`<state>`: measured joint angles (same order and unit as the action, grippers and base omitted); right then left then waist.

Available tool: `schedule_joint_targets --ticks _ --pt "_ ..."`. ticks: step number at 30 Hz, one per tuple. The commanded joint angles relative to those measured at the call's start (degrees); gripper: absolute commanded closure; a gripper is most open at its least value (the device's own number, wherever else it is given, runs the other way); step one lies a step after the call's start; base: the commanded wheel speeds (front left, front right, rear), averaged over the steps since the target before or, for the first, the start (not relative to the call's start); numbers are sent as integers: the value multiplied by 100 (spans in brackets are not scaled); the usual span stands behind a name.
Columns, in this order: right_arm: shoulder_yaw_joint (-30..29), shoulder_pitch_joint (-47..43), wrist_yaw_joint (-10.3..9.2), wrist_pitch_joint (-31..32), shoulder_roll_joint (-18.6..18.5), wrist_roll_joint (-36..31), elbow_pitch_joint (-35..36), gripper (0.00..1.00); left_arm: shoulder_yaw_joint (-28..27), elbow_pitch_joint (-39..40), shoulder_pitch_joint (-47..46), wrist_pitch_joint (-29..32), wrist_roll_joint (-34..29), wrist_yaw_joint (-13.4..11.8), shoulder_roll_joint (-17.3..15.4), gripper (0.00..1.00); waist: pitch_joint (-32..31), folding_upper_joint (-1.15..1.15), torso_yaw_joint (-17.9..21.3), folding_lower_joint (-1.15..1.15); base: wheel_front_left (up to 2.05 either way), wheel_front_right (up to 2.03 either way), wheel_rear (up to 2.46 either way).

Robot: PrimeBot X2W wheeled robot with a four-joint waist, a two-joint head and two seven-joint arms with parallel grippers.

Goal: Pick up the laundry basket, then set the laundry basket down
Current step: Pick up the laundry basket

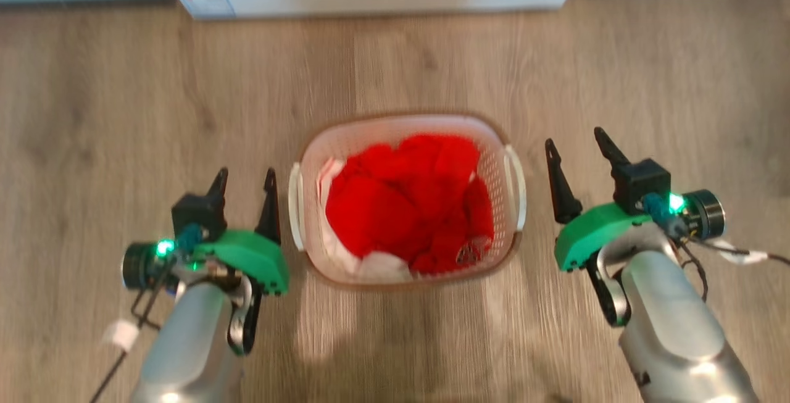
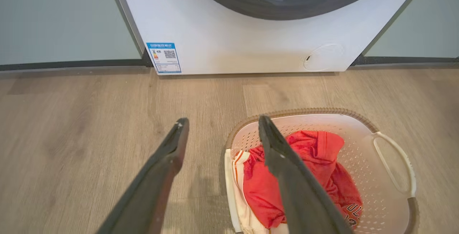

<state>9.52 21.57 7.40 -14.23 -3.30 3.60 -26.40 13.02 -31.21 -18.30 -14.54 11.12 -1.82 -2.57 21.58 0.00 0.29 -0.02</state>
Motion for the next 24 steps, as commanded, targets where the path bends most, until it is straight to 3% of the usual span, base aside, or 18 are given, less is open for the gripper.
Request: schedule_joint_targets --ticks 1,7,19,24 --pt "149 172 9 -77 42 86 -19 0 -169 -22 -243 -46 27 59 -31 0 576 0 -2 2 0 0 0" --pt "506 822 9 -77 42 748 -925 0 -108 -1108 -995 -46 221 342 -31 0 1151 0 93 2 0 0 0" --pt "1044 2068 9 -77 42 1018 -2691 0 -129 -2697 -2164 -46 159 693 -31 0 1926 0 136 2 0 0 0" --pt "1249 2376 9 -77 42 1180 -3275 0 -7 -3284 -2521 -46 477 863 -31 0 2104 0 96 2 0 0 0"
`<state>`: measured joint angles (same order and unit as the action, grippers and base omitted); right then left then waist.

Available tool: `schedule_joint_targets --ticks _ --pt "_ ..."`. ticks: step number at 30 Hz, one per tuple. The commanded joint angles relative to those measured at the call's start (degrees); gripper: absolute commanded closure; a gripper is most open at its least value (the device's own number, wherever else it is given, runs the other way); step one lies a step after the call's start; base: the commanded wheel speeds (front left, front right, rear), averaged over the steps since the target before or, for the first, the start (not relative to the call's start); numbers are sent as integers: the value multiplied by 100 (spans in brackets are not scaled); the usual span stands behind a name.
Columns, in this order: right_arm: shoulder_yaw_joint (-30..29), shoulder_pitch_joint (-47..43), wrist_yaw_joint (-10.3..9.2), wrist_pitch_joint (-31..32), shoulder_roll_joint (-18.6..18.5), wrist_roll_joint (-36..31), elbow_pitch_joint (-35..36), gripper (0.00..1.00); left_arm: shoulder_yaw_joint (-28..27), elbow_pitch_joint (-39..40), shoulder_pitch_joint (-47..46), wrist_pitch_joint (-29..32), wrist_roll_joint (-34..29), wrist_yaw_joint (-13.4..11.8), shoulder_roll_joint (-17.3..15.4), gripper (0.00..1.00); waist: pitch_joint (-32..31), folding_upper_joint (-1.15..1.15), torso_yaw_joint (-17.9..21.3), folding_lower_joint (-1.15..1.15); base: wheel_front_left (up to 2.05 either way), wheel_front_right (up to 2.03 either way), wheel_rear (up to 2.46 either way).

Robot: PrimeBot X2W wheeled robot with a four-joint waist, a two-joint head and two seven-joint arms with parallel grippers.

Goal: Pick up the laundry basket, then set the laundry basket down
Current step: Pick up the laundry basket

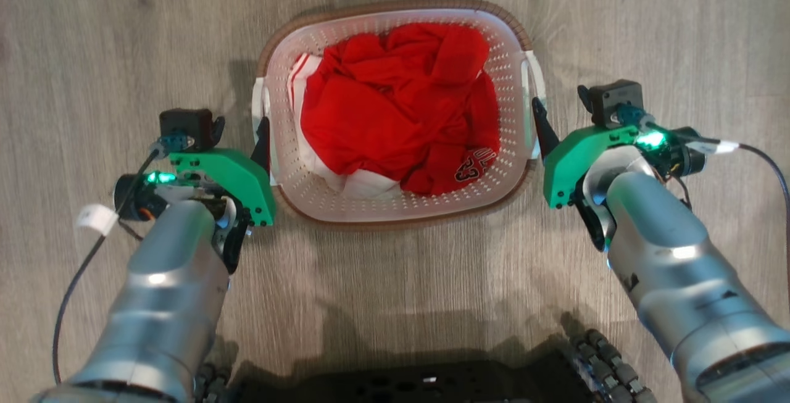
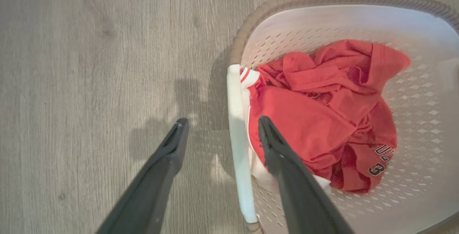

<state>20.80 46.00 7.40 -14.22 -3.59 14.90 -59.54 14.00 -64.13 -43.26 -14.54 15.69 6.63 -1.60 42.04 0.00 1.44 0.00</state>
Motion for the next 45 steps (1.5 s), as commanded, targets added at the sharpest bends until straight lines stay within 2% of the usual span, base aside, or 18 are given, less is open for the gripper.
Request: schedule_joint_targets --ticks 1,7,19,32,45 --pt "167 4 9 -78 71 101 -42 0 -44 -119 -114 -46 40 32 -128 0 104 0 -28 0 0 0 0" --pt "493 334 9 82 71 638 -393 0 282 -632 -507 104 305 79 -128 0 312 0 -43 0 0 0 0" --pt "1149 733 9 870 71 1680 -683 0 1314 -695 -770 711 971 85 -129 0 630 0 -55 0 0 0 0" --pt "1741 1025 9 1204 71 2281 -840 0 1826 -809 -1045 1283 1491 85 -149 0 847 0 -54 0 0 0 0" --pt "2207 1182 9 1137 71 2584 -1003 0 2235 -850 -1174 1233 1794 85 -188 0 952 0 -96 0 0 0 0"
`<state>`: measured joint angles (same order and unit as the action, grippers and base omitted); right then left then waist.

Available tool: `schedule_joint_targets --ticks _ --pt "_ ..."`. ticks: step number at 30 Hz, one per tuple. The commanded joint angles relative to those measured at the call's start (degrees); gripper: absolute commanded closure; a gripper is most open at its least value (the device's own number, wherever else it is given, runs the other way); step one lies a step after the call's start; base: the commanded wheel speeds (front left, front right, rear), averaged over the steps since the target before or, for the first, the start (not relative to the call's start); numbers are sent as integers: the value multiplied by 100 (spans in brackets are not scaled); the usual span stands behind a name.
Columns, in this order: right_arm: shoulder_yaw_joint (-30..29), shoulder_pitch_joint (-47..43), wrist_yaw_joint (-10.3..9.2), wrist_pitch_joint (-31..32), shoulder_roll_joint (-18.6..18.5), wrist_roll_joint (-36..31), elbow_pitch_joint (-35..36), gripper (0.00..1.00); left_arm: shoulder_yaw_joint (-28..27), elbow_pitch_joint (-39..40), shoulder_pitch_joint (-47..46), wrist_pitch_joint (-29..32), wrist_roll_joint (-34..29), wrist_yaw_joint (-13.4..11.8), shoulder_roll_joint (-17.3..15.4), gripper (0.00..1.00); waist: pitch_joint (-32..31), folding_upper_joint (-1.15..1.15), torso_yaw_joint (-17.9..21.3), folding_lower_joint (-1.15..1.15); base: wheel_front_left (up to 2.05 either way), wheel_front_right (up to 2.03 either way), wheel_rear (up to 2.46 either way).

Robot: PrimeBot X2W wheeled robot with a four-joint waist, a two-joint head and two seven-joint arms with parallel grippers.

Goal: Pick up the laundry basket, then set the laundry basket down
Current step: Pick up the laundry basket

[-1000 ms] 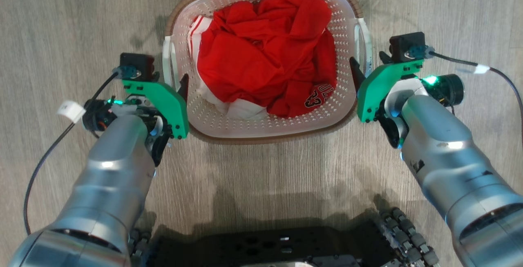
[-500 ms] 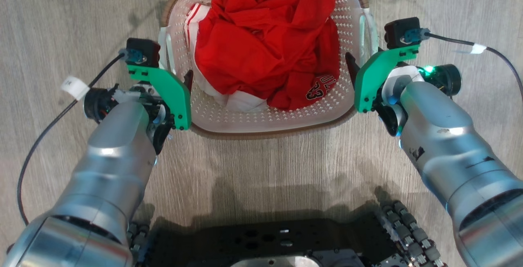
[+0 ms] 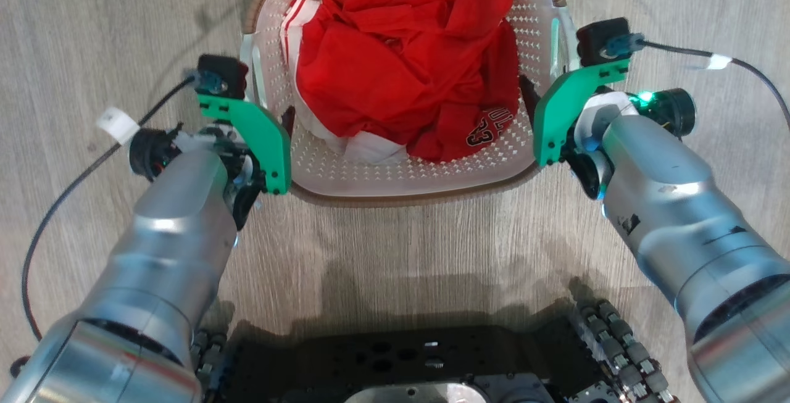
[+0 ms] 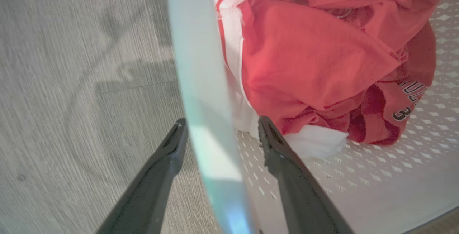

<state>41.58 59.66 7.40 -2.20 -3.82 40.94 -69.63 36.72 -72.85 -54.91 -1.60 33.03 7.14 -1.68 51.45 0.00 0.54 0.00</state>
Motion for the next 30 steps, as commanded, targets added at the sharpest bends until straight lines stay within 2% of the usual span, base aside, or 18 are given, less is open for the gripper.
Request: schedule_joint_targets --ticks 1,14,15,16,17,18,30 --pt "179 -171 9 -82 94 -37 -16 0 -22 15 -25 -93 77 35 -180 0 19 0 -11 0 0 0 0" --pt "414 -79 9 -174 94 184 -90 0 166 -48 -127 -178 281 35 -151 0 111 0 -32 0 0 0 0" --pt "429 -73 9 -171 94 206 -96 26 179 -50 -130 -167 307 35 -148 3 115 0 -33 0 0 0 0" --pt "442 -66 9 -171 94 228 -103 55 191 -53 -134 -165 331 35 -146 42 118 0 -36 0 0 0 0" --pt "441 -58 9 -182 94 262 -109 92 204 -55 -140 -171 351 35 -144 72 122 0 -37 0 0 0 0" --pt "421 -52 9 -194 94 309 -124 100 228 -58 -141 -156 365 35 -142 100 127 0 -37 0 0 0 0" --pt "562 -21 9 -191 94 466 -267 100 494 -49 -71 -49 636 35 -128 100 94 0 -71 0 0 0 0"
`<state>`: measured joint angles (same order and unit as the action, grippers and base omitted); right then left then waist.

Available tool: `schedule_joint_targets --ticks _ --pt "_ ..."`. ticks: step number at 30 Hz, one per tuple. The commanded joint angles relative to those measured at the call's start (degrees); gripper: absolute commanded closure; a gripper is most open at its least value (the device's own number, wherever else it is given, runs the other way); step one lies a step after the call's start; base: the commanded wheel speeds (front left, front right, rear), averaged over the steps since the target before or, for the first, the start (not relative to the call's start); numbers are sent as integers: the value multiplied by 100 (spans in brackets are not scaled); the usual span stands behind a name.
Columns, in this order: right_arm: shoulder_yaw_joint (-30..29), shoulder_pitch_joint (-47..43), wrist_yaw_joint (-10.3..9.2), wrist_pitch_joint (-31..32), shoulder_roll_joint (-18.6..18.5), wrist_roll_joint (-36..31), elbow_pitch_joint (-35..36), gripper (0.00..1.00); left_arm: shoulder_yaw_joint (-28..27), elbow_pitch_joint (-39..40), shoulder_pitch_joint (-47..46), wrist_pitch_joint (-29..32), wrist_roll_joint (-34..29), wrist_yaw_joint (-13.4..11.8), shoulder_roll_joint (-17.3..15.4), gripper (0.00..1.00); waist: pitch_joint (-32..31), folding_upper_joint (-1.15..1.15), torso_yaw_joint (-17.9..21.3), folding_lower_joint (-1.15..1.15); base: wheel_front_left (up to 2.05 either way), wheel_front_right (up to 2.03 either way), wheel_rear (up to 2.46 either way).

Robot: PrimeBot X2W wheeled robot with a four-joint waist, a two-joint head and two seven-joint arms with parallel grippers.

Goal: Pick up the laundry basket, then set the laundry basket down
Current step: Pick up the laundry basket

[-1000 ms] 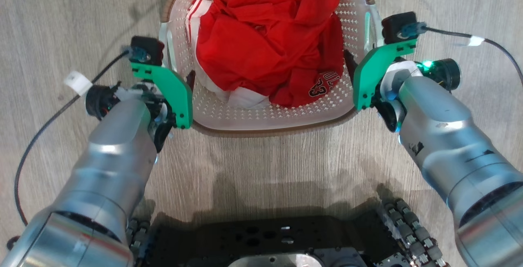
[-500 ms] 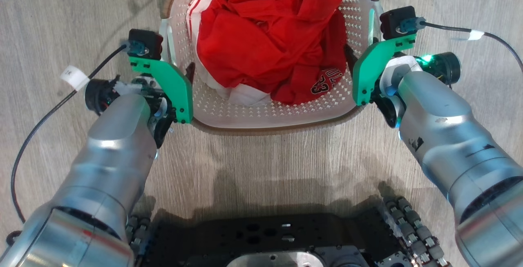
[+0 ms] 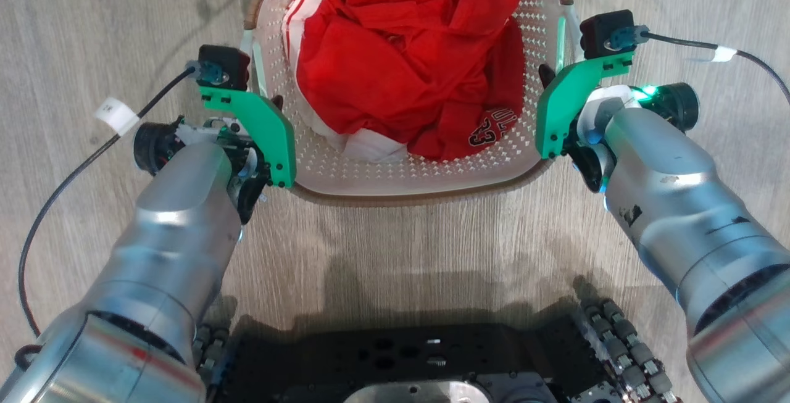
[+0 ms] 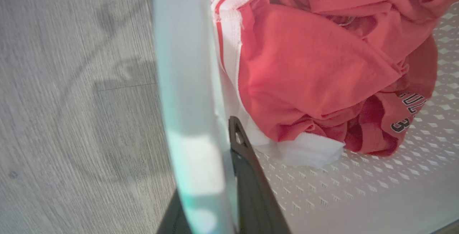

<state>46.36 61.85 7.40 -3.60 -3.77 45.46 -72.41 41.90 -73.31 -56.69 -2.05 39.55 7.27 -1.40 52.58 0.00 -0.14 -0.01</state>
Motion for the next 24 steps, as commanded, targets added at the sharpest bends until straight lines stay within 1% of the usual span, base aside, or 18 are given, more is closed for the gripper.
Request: schedule_joint_targets --ticks 1,5,10,17,21,24 --pt "100 -254 9 -43 90 22 1 100 -3 6 119 -1 11 22 -154 100 -49 0 -9 1 0 0 0" --pt "171 -316 9 -5 90 -10 -64 100 115 89 216 -30 125 22 -152 100 -218 0 -14 1 0 0 0" --pt "222 -471 9 197 90 83 -87 100 328 188 407 114 292 22 -150 100 -519 0 -24 1 0 0 0" --pt "273 -713 9 799 90 263 -118 100 766 439 652 411 558 22 -149 100 -1084 0 -78 1 0 0 0" --pt "346 -891 9 1016 90 361 -89 100 1043 530 837 636 718 22 -149 100 -1516 0 -62 1 0 0 0" --pt "497 -1095 9 1318 90 407 3 100 1227 670 1006 867 934 22 -150 100 -1887 0 -63 1 0 0 0"
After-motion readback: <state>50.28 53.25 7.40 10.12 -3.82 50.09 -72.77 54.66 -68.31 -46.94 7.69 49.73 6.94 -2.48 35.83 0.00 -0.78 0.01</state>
